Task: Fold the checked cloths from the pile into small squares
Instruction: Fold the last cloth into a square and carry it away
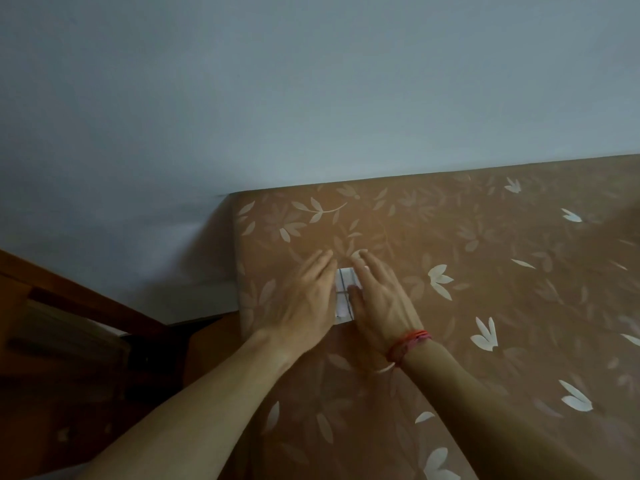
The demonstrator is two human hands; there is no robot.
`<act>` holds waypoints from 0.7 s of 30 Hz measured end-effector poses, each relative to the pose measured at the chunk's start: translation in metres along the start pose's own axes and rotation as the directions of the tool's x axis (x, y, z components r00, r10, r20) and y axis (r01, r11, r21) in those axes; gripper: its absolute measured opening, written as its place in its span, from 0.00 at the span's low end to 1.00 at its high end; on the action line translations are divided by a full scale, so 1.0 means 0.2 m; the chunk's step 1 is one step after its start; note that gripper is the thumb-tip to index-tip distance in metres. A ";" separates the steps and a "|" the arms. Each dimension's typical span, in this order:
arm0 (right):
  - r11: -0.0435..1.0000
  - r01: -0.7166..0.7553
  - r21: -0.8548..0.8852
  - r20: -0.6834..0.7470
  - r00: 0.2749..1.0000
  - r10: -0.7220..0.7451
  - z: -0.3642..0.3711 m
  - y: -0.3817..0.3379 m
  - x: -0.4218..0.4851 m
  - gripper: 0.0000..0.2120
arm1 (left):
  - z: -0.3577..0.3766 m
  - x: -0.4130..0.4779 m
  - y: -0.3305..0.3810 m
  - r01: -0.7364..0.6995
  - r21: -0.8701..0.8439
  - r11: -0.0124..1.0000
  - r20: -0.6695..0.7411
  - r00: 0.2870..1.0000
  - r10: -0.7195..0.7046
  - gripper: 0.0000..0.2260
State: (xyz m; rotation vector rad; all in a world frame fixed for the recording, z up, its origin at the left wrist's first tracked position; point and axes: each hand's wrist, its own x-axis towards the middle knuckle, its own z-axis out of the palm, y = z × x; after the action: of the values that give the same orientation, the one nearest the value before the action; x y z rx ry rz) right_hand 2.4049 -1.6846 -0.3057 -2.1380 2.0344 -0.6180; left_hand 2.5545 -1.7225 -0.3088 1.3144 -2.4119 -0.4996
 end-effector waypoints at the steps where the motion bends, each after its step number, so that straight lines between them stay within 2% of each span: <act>1: 0.995 0.084 -0.046 0.033 0.996 -0.082 0.03 -0.01 0.00 0.22 | 0.02 0.00 0.00 -0.025 0.028 0.999 0.053 0.998 0.024 0.24; 3: 0.988 0.149 -0.048 0.152 0.979 -0.140 0.08 -0.02 -0.01 0.26 | 0.06 -0.02 -0.01 -0.049 0.071 0.996 0.111 0.993 0.041 0.26; 7: 0.990 0.131 -0.053 0.263 0.958 -0.113 0.17 0.01 -0.04 0.33 | 0.11 -0.08 -0.06 -0.092 0.153 0.984 0.150 0.986 0.068 0.24; 11: 0.986 0.125 -0.107 0.298 0.950 -0.088 0.18 0.01 -0.05 0.30 | 0.14 -0.09 -0.11 -0.134 0.217 0.967 0.147 0.984 0.104 0.27; 15: 0.972 0.150 -0.180 0.332 0.939 -0.083 0.15 0.06 -0.05 0.31 | 0.14 -0.10 -0.13 -0.141 0.246 0.959 0.138 0.984 0.109 0.24; 21: 0.974 0.061 -0.217 0.364 0.931 0.023 0.11 0.14 -0.01 0.31 | 0.12 -0.09 -0.12 -0.152 0.266 0.952 0.171 0.979 0.109 0.26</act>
State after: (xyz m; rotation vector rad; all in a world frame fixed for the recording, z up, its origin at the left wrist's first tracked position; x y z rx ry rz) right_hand 2.3875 -1.6882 -0.3354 -2.1884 1.9518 0.0210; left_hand 2.5710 -1.7156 -0.3436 1.2499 -2.7573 -0.2391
